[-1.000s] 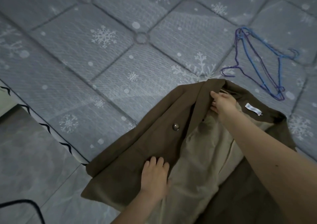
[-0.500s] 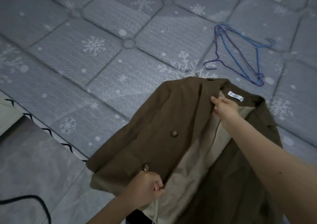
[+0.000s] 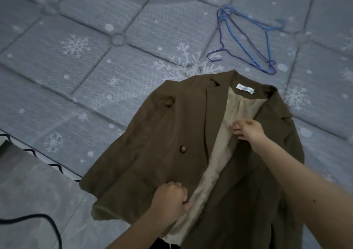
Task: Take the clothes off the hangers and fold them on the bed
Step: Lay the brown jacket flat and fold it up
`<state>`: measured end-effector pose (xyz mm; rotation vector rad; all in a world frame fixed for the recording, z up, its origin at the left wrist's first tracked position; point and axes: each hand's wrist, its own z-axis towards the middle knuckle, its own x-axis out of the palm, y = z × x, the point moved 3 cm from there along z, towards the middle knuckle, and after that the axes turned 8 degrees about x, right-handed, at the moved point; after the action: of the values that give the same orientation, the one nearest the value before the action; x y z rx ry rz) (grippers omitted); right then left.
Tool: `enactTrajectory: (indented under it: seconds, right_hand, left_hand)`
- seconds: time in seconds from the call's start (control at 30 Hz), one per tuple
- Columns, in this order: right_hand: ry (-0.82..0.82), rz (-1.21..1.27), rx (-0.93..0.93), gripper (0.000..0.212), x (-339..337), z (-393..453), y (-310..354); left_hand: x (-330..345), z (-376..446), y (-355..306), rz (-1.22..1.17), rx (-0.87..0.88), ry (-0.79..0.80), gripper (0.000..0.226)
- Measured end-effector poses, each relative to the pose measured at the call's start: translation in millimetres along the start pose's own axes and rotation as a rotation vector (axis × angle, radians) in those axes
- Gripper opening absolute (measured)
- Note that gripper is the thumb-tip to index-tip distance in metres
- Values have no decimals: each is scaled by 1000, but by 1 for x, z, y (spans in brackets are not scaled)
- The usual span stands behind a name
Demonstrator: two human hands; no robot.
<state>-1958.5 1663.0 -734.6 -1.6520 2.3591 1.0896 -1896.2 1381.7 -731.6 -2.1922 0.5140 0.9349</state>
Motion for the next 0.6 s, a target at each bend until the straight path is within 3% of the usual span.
enactTrajectory:
  seconds: [0.1, 0.27, 0.37, 0.53, 0.6]
  right_hand:
    - [33, 49, 9, 22, -8, -2, -6]
    - [218, 35, -10, 10, 7, -14, -1]
    - [279, 37, -3, 18, 28, -20, 0]
    - [124, 83, -45, 12, 36, -18, 3]
    - [43, 136, -46, 13, 28, -14, -2]
  left_hand:
    - [-8, 14, -5, 20, -55, -93, 44]
    - [13, 22, -9, 215, -96, 192, 38]
    - [24, 19, -6, 233, -98, 218, 33]
    - [12, 16, -16, 191, 102, 98, 30]
    - [12, 13, -26, 140, 211, 135, 29]
